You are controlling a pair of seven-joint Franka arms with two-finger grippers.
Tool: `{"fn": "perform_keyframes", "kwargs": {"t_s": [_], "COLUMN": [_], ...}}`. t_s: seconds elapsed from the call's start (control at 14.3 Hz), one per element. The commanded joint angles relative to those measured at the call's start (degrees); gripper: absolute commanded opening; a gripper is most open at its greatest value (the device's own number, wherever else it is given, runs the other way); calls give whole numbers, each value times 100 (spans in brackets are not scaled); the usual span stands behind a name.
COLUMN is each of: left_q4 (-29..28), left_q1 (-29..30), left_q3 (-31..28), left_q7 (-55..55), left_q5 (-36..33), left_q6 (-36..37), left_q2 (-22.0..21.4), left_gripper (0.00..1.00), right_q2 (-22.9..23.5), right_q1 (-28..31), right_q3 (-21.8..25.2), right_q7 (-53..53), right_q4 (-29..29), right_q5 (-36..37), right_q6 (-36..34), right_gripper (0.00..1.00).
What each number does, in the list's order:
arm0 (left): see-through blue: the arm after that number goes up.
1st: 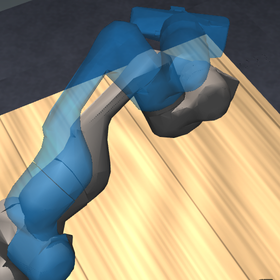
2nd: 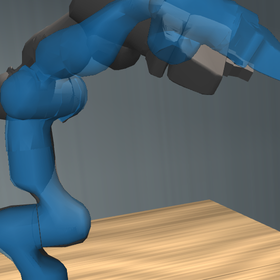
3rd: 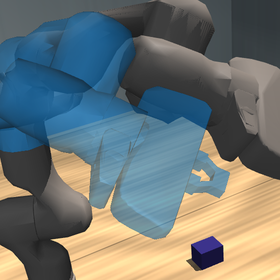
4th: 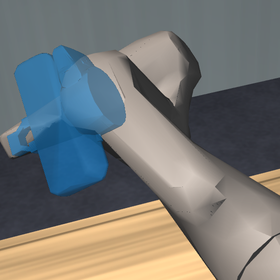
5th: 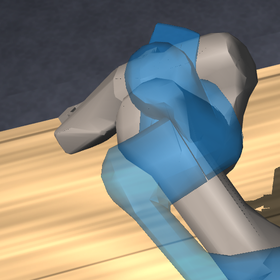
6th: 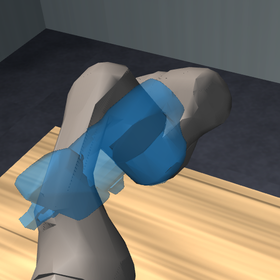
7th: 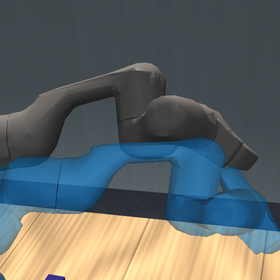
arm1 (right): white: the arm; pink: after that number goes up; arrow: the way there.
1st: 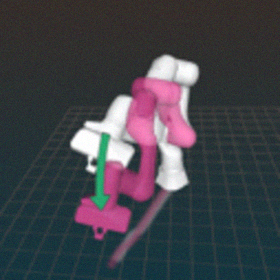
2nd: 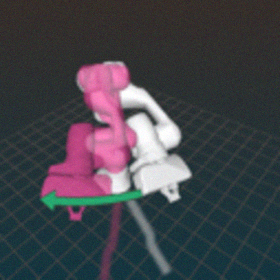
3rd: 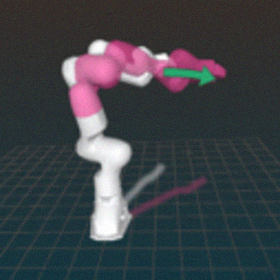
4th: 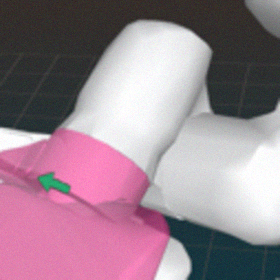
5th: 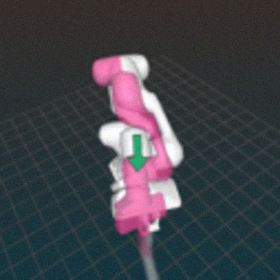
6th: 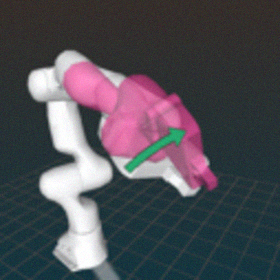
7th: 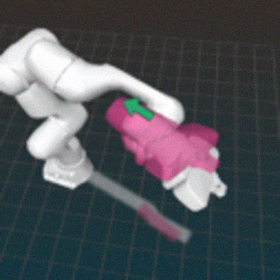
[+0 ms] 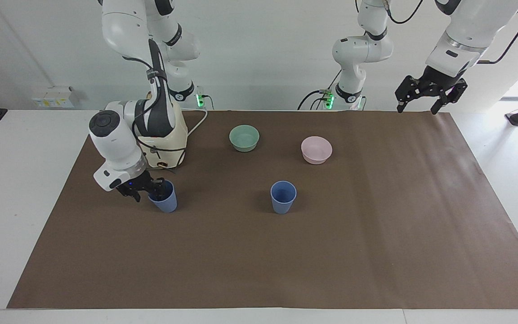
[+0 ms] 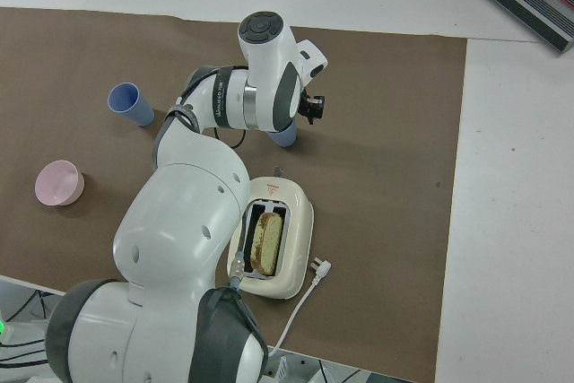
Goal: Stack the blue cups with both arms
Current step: 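Grasp the second blue cup with the right gripper and lift it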
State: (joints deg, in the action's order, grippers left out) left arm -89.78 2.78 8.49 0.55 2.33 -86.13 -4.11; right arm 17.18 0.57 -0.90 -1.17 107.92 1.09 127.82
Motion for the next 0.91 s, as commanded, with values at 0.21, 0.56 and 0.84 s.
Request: {"fn": "perform_keyframes", "kwargs": {"t_s": [0.21,0.56,0.84], "left_q4": [22,57,-39], "left_q1": [56,56,64], "left_q3": [21,21,-5], "left_q7": [-20,-20,-29], "left_q5": [49,40,57], "left_q6": [114,414,369], "left_q2": [-90,-81,-160], "left_gripper": [100,100,100], "right_q2": [-13,-127,-119], "right_q1": [14,-547,-1206], "right_q3": [-33,-33,-33], "right_q7": [-103,746,2075], "right_q4": [-25,-603,-1350], "right_q5": [-302,-706,-707], "right_q6": [103,-274,-477], "right_gripper": [0,0,0]}}
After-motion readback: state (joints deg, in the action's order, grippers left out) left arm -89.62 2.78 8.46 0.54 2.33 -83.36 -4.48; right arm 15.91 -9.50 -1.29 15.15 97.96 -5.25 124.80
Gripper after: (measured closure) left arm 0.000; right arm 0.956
